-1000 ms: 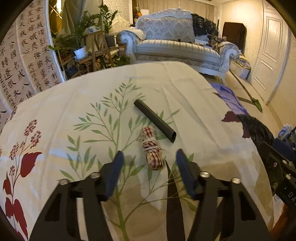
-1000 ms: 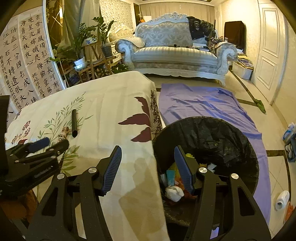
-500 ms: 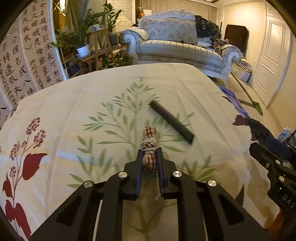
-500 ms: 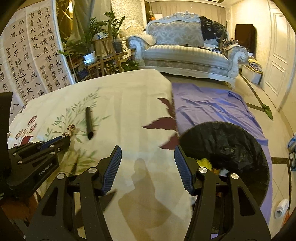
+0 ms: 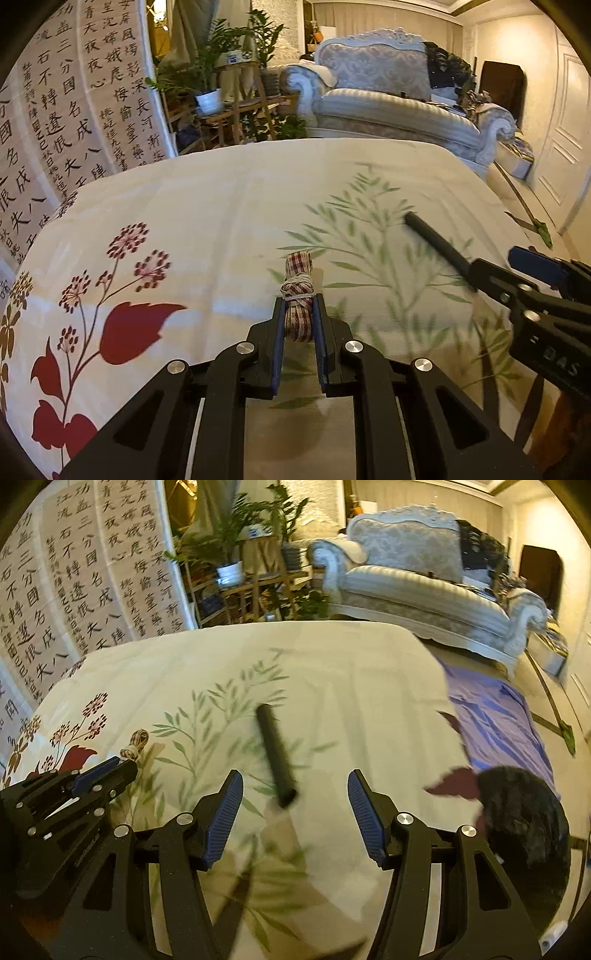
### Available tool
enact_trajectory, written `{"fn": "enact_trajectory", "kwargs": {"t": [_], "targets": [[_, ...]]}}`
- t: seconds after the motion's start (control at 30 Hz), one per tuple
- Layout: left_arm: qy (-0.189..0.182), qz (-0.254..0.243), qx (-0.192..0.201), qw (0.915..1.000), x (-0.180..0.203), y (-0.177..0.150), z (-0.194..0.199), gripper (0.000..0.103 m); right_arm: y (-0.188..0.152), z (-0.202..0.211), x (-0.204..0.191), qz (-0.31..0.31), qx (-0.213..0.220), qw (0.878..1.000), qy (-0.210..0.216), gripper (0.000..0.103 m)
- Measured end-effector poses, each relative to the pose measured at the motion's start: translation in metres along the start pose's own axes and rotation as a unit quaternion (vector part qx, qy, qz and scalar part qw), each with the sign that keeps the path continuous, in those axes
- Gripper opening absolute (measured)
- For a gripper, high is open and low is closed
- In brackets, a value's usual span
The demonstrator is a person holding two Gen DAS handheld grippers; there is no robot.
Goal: Collect trash
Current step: 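Grasp the black tube with the right gripper while the left holds the twine, then carry the twine bundle and black tube over the black bin with both grippers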
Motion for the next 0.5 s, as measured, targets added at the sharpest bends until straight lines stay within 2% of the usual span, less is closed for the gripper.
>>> {"fn": "enact_trajectory", "kwargs": {"t": [0.03,0.1,0.27,0.33,0.4,0.47,0.5], "targets": [[0.001,0.003,0.0,1.0,-0.004,0.0,0.0,0.016,0.002,-0.005,-0.004,0.004,-0.004,1.0,0.001,0.054],[0.002,0.008,0.0,1.0,-0.008,0.002,-0.001,0.016,0.005,-0.013,-0.009,0.009,-0.013,1.0,0.003,0.046],[-0.001,0.017,-0.002,0.9999,-0.013,0.001,-0.001,0.016,0.004,-0.029,-0.014,0.015,-0.035,0.999,0.0,0.041],[-0.001,0.018,-0.003,0.9998,-0.013,0.001,-0.002,0.016,0.005,-0.03,-0.014,0.016,-0.037,0.999,-0.003,0.032],[-0.001,0.017,-0.003,0.9998,-0.012,0.001,-0.002,0.016,0.005,-0.03,-0.013,0.018,-0.037,0.999,-0.009,0.02],[-0.001,0.018,-0.003,0.9998,-0.012,0.002,-0.002,0.016,0.004,-0.03,-0.012,0.021,-0.037,0.999,-0.01,0.013],[-0.001,0.019,-0.003,0.9998,-0.012,0.002,-0.002,0.016,0.004,-0.029,-0.011,0.022,-0.037,0.999,-0.01,0.013]]}}
Point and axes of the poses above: each gripper's, at about its wrist camera, not at the fingertips, and z roughly against the way its jaws point, x to its right, y to its top, the point moved 7 cm from there along -z, roughly the way its jaws point, and after that the axes turned 3 degrees about z, right-handed, at the moved point
